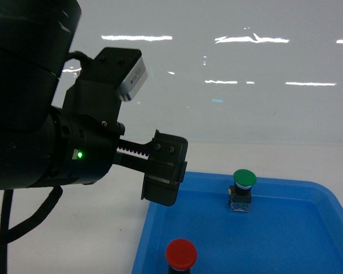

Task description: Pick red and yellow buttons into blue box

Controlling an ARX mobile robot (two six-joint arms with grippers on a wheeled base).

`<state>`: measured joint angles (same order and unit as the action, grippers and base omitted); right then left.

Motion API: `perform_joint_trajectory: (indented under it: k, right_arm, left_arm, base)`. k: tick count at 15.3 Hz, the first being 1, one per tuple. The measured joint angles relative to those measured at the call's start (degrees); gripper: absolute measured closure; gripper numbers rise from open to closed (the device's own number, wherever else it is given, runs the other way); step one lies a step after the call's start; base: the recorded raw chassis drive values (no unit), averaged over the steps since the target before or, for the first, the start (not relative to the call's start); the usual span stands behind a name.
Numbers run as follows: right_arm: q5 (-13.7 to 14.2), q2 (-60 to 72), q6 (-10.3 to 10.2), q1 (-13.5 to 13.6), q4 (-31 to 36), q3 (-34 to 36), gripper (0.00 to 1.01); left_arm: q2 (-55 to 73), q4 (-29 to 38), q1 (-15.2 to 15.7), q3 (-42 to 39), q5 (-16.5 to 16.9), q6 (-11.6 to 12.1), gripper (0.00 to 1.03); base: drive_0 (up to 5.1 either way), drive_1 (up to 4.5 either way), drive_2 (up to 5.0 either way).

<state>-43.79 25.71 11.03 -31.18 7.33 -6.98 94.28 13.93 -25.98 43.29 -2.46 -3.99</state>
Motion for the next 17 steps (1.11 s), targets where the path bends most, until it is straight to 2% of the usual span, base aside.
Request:
perform_joint_trajectory:
  k: [4, 7, 12, 15, 17]
  right_arm:
    - [-0.02, 0.00, 0.00, 0.00, 0.00, 0.00, 0.75]
    - [0.00, 0.00, 0.00, 0.00, 0.00, 0.00, 0.75]
    - [0.00, 0.00, 0.00, 0.00, 0.00, 0.00, 0.75]
    - [0.00, 0.00, 0.00, 0.00, 0.00, 0.00, 0.75]
    - [0.00, 0.00, 0.00, 0.00, 0.00, 0.00, 0.75]
  left_arm:
    - [5.11, -4.90, 0.20, 3.37, 2.56, -3.93, 0.05]
    - [7.63, -7.78, -0.98, 5.86, 3.34, -6.60, 0.05]
    - [7.63, -11.45, -3.30, 6.93, 7.15, -10.75, 0.05]
    - [7.65, -11.78, -3.80, 7.06, 7.72, -12.20, 0.05]
    - [12.22, -10.54, -5.55, 6.93, 7.58, -12.15, 0.05]
  base:
    - [0.0, 0.00, 0.0]
    - [0.0, 0.00, 0.0]
    - [0.0, 0.00, 0.0]
    - [0.0, 0.00, 0.0]
    - [0.0, 0.00, 0.0]
